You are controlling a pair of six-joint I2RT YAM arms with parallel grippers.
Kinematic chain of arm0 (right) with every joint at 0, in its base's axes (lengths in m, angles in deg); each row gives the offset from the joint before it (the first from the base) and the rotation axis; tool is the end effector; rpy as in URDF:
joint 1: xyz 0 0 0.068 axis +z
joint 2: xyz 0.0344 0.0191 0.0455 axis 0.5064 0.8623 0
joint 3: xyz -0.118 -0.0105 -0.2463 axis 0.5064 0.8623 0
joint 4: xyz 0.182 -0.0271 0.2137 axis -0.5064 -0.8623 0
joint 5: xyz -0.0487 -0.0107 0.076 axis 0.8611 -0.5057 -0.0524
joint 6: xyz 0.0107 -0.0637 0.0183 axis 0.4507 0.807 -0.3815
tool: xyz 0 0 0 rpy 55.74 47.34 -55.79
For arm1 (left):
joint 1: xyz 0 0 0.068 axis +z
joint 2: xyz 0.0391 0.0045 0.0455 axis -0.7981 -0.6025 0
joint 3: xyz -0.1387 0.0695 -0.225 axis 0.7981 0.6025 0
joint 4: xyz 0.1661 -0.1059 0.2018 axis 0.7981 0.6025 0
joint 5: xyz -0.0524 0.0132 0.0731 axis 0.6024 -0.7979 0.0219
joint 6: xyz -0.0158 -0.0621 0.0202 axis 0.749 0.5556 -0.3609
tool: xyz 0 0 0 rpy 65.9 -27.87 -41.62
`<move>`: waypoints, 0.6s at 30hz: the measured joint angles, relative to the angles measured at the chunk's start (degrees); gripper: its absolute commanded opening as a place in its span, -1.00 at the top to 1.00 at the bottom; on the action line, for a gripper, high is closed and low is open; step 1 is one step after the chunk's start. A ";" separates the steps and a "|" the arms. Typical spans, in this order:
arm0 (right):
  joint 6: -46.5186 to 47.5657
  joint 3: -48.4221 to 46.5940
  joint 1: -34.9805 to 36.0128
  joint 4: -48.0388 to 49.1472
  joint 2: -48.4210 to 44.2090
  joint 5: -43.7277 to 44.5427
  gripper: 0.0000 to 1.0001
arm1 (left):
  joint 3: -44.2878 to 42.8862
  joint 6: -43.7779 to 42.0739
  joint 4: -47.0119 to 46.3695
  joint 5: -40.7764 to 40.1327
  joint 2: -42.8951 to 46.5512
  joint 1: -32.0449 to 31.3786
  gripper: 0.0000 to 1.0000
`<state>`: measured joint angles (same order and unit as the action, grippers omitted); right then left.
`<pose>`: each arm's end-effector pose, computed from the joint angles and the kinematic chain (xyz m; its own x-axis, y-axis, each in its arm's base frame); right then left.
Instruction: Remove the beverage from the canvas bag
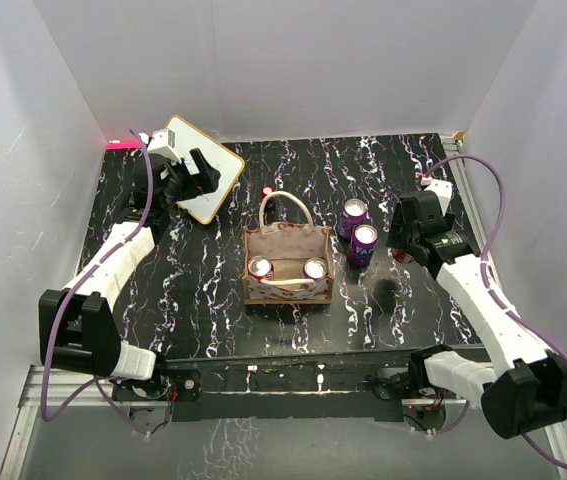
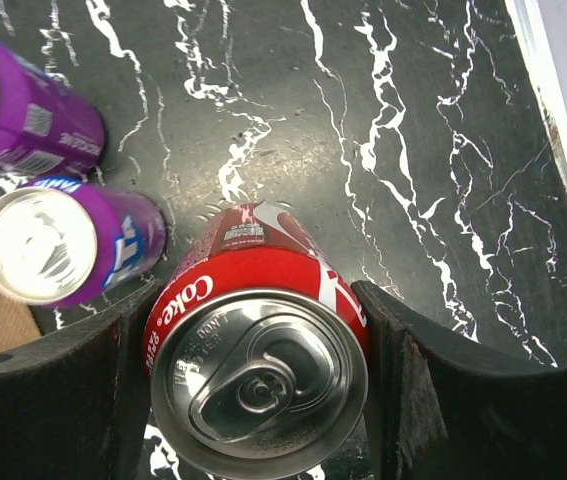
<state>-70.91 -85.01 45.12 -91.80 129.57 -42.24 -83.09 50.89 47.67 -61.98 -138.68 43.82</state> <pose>0.2407 0.0394 0.2844 -0.6686 0.1665 -0.7247 0.3056 0.9500 -0.0637 0.3654 -0.0653 0.3096 -0.2932 -0.3320 -0.8966 0.1753 0.9032 -0.3918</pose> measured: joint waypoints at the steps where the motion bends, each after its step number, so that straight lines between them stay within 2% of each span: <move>1: -0.17 0.63 -0.90 0.83 0.72 -0.39 0.85 | 0.00 0.00 0.00 0.02 0.00 0.00 -0.94; 7: -1.75 -0.37 -5.55 5.14 8.76 -2.64 0.85 | 0.00 0.00 0.02 0.02 0.00 0.00 -0.94; 12: -1.90 -9.75 -7.15 6.51 20.48 -2.78 0.85 | 0.00 0.00 0.20 0.02 0.00 0.00 -0.94; 18: -2.64 -16.22 -9.09 9.42 28.46 -2.64 0.85 | 0.00 -0.02 0.20 -0.07 0.00 0.00 -0.94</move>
<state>-73.56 -101.22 36.03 -82.38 158.03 -44.88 -83.09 50.87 47.87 -62.05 -138.68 43.82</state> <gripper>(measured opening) 0.696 0.970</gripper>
